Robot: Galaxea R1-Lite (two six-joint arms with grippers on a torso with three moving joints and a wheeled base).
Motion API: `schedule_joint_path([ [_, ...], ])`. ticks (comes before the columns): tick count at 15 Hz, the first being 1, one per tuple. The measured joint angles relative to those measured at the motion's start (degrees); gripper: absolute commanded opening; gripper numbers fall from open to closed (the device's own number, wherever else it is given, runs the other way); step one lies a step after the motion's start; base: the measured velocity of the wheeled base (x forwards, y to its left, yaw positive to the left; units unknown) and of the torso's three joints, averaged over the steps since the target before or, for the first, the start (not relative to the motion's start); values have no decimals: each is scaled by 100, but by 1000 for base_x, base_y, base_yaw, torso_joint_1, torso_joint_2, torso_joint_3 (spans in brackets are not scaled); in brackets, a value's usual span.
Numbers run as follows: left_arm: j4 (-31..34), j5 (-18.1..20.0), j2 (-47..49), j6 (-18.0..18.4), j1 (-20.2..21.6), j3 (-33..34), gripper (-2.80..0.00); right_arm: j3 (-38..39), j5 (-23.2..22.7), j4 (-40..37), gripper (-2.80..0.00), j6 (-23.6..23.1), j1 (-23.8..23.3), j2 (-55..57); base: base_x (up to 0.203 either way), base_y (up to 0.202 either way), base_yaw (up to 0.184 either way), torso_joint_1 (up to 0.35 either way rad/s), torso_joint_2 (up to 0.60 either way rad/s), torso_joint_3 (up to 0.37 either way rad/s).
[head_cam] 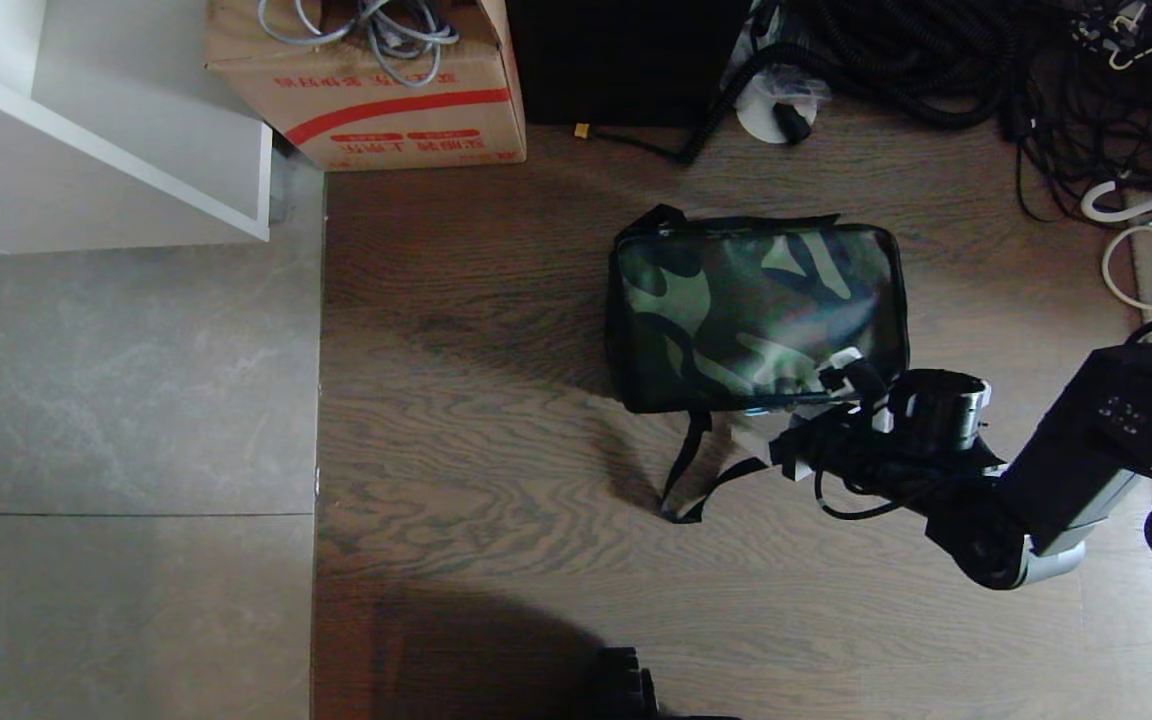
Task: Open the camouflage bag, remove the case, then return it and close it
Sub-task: Open the top of the storage box
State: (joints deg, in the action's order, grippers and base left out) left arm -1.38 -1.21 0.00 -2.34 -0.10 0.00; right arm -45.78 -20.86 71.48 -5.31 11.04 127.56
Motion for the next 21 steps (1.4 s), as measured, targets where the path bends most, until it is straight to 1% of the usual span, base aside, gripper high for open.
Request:
schedule_joint_path([
  [1, 0, -1, 0, 0, 0, 0, -280, 2, 0, 30, -35, 7, 0, 13, 0, 0, 0, 0, 0, 0],
  [2, 0, 0, 0, 0, 0, 0, -280, 21, -4, 72, -280, 5, -5, 26, 0, 0, 0, 0, 0, 0],
  [5, 0, 0, 0, 2, 0, 0, -280, 28, 0, 165, -280, 5, -2, 70, 0, 0, 0, 0, 0, 0],
  [9, 0, 2, 0, -1, 5, 0, -280, 49, 7, 582, -280, -23, 6, 195, 0, 0, 0, 0, 0, 0],
  [12, 0, 2, 0, -1, 0, 0, -280, 81, -29, 638, -280, -81, 9, 194, 0, 0, 0, 0, 0, 0],
  [16, 1, 2, 0, 0, 0, 0, -280, 560, -172, 620, -280, -197, -11, -69, 0, 0, 0, 0, 0, 0],
  [18, 0, 0, 0, 2, 0, 0, -280, 929, -391, 555, -280, -213, -85, -322, 0, 0, 0, 0, 0, 0],
  [21, 1, 2, 0, -2, 2, 0, -280, 1205, -630, 281, -280, -224, -237, -692, 0, 0, 0, 0, 0, 0],
])
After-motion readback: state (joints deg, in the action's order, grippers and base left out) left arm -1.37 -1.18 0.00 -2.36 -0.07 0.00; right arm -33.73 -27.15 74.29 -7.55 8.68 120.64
